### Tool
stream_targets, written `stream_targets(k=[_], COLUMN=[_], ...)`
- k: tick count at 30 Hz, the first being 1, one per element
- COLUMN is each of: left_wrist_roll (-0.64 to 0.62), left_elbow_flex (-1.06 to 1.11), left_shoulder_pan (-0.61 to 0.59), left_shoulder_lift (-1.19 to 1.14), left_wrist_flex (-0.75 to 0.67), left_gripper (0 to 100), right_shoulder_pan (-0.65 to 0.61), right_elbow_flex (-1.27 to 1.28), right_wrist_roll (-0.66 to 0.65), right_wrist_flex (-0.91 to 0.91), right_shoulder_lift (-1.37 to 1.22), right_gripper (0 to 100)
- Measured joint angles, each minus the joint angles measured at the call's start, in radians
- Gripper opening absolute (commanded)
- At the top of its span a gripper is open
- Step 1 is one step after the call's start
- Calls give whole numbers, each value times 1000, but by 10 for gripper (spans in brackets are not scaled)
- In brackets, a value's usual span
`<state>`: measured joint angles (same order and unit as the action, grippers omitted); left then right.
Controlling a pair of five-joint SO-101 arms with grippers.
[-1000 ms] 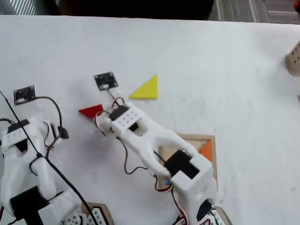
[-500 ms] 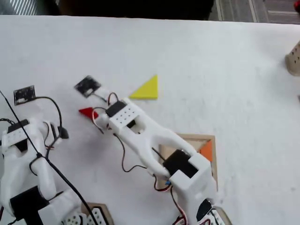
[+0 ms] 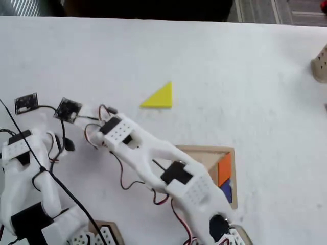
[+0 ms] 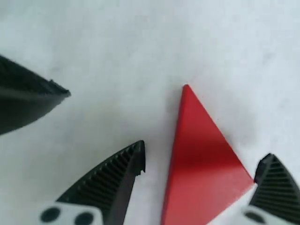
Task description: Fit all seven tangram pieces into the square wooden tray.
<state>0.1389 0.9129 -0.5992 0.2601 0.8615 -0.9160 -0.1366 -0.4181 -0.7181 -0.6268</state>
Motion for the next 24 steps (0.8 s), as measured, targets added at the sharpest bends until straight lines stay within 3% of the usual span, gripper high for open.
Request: stream_targets(k=[10, 21, 24], left_wrist_roll=[-2, -2, -2], left_elbow_flex=[0, 0, 0], left_shoulder_pan=[-3, -3, -3], left_shoulder_lift=[0, 0, 0], left_wrist_flex=[0, 0, 0], left_gripper=[271, 271, 270], right_shoulder_pan=[3, 26, 37], right_elbow_flex=[-275, -313, -315], right_wrist_roll=[0, 6, 80], right_wrist_flex=[-229, -334, -348], right_shoulder_lift=[-146, -149, -149], right_gripper=[362, 362, 362])
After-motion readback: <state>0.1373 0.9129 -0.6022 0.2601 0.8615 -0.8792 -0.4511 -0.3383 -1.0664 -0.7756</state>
